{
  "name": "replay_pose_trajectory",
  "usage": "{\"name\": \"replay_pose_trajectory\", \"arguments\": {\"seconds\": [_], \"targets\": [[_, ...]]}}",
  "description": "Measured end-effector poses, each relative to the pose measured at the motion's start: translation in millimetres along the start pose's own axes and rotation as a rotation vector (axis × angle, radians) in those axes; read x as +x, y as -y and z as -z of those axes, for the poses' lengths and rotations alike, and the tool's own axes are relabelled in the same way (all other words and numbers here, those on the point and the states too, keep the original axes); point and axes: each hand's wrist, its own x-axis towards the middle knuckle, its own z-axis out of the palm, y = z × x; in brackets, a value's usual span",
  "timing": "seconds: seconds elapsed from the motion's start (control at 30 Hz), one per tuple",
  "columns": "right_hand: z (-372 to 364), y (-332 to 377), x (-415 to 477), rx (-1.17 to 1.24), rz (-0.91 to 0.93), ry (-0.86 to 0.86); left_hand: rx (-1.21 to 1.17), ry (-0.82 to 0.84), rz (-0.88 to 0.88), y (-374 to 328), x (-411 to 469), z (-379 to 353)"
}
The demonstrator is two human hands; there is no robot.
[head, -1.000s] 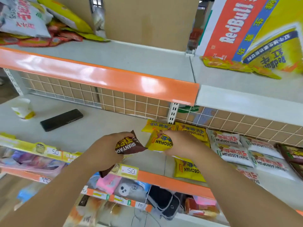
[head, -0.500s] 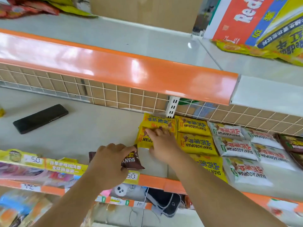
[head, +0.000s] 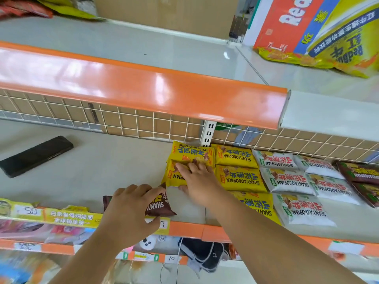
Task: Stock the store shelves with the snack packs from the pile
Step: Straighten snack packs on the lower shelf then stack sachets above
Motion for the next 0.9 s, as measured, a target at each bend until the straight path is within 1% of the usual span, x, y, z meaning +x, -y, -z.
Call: {"name": "replay_pose_trajectory", "arguments": {"seconds": [0.17,0.43,0.6,0.77,0.9], "targets": [[0,2,-3,-0.023,-0.002,-0.024,-0.006,-0.003,0.004,0,0,0],[3,2,-1,-0.044,-0.004,0.034,0.008,0.015,0.017,0,0,0],[21,-2,-2,-0.014,-0.016,0.047,0.000,0.010,0.009,1,0,0],[45,-16,-22,0.004,-0.047,0.045,-0.105,-0.007,-0.009,-1,8,9],[62,-37,-52,0.009,-0.101,0.014,-0.157,-0.059,-0.087,-27,28,31]]}}
